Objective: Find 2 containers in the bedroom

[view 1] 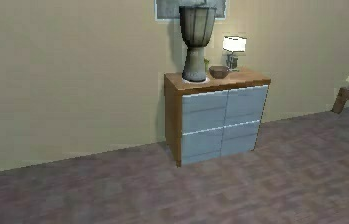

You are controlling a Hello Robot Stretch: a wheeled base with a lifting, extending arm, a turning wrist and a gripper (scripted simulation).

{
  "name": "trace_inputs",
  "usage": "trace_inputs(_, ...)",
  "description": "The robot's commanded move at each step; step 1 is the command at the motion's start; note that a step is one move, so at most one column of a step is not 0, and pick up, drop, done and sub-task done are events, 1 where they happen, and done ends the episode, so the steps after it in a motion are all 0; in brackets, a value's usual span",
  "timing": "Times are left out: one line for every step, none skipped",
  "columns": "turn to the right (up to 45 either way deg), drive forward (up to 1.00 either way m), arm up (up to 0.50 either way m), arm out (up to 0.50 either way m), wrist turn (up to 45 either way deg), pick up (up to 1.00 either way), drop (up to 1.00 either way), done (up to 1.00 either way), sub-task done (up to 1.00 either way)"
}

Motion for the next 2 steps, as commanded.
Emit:
trace_inputs(0.0, 0.65, 0.0, 0.0, 0.0, 0.0, 0.0, 0.0, 0.0)
trace_inputs(9.0, 0.0, 0.0, 0.0, 0.0, 0.0, 0.0, 0.0, 0.0)
